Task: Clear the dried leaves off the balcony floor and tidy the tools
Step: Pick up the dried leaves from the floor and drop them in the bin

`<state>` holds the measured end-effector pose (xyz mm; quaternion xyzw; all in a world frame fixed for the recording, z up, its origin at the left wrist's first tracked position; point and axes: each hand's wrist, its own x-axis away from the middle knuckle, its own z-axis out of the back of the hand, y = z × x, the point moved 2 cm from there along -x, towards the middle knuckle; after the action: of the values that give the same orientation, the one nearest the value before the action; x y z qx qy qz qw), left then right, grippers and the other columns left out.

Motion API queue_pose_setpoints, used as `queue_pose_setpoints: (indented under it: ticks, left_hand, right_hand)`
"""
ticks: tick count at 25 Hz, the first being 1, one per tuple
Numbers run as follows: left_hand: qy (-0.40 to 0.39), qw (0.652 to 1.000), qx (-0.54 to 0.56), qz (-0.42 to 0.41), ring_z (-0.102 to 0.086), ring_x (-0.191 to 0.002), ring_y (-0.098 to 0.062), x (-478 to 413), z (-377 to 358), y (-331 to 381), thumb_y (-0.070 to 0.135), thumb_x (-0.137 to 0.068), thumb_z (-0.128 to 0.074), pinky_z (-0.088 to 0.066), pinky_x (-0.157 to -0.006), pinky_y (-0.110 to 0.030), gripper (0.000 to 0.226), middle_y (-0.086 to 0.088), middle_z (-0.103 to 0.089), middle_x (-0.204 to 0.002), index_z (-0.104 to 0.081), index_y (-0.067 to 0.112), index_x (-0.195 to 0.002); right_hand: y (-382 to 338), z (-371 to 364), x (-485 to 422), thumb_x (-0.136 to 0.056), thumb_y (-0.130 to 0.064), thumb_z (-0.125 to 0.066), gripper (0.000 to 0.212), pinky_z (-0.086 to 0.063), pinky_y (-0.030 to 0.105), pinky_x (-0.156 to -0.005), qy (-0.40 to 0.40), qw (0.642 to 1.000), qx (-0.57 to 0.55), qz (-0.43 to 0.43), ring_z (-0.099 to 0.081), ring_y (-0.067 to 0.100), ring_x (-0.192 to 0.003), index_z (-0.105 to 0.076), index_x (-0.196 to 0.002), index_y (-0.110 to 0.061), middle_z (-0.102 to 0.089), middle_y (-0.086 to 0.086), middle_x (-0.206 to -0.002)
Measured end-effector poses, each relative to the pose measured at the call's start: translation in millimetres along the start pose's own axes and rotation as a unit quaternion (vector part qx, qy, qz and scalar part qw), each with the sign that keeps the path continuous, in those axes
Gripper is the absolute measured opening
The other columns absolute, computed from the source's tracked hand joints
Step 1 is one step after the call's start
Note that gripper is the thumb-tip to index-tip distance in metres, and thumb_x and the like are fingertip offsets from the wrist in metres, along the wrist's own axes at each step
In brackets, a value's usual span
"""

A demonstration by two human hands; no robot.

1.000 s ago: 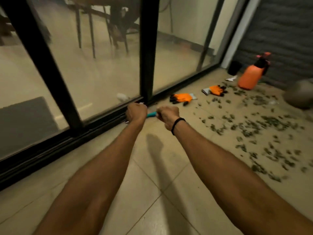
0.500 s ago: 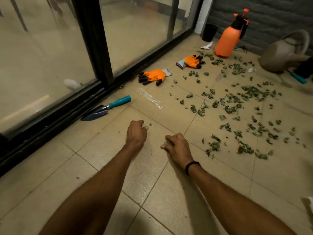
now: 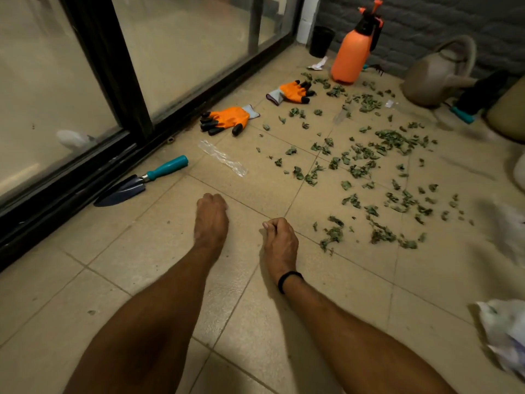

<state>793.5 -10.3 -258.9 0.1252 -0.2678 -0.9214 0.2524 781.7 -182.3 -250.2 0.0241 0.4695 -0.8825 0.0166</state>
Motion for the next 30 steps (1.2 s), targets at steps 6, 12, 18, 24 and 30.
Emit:
queue_pose_setpoints:
  ticks: [6, 12, 18, 24, 30]
  left_hand:
    - [-0.066, 0.991, 0.095, 0.073, -0.058, -0.096, -0.031, 22, -11, 52, -0.002, -0.093, -0.049, -0.045, -0.079, -0.034, 0.013, -0.016, -0.063, -0.107, -0.056, 0.005, -0.102]
    - [-0.163, 0.956, 0.224, 0.095, -0.063, -0.11, -0.03, 48, -52, 128, 0.007, -0.096, -0.052, -0.046, -0.088, -0.027, 0.024, -0.012, -0.069, -0.118, -0.069, 0.008, -0.112]
    - [-0.159, 0.967, 0.198, -0.02, -0.065, -0.103, -0.027, 38, -83, 138, 0.006, -0.095, -0.05, -0.047, -0.084, -0.027, 0.024, -0.012, -0.07, -0.11, -0.07, 0.008, -0.108]
    - [-0.144, 0.949, -0.016, -0.279, -0.043, -0.109, -0.026, 68, -119, 155, 0.063, -0.099, -0.035, -0.043, -0.092, -0.041, 0.071, -0.012, -0.046, -0.134, -0.03, 0.019, -0.154]
    - [-0.139, 0.939, -0.059, -0.311, -0.044, -0.105, -0.022, 70, -141, 186, 0.055, -0.101, -0.041, -0.045, -0.088, -0.036, 0.051, -0.007, -0.045, -0.131, -0.045, 0.024, -0.142]
  right_hand:
    - [49, 103, -2, -0.101, -0.009, -0.046, 0.021, -0.027, 0.017, -0.069, 0.155, 0.977, 0.035, -0.141, -0.051, 0.024, -0.092, -0.063, -0.113, -0.008, -0.053, 0.011, -0.109]
    - [75, 127, -15, -0.096, -0.053, -0.05, 0.059, -0.041, 0.034, -0.096, 0.02, 0.978, 0.107, -0.176, -0.039, 0.024, -0.123, -0.041, -0.139, -0.014, -0.037, 0.009, -0.133]
    - [95, 105, -16, -0.104, -0.025, -0.042, 0.015, -0.045, 0.036, -0.086, 0.088, 0.974, 0.198, -0.057, -0.042, 0.017, -0.1, -0.052, -0.111, -0.015, -0.044, 0.002, -0.11]
    - [105, 130, -22, -0.088, 0.005, -0.041, 0.024, -0.031, 0.015, -0.068, 0.154, 0.985, 0.058, -0.044, -0.048, 0.013, -0.086, -0.048, -0.096, -0.017, -0.054, -0.001, -0.095]
    - [136, 169, -43, -0.082, -0.016, -0.038, 0.014, -0.029, 0.027, -0.07, 0.249, 0.963, 0.057, -0.082, -0.044, 0.019, -0.082, -0.05, -0.086, -0.012, -0.052, 0.006, -0.087]
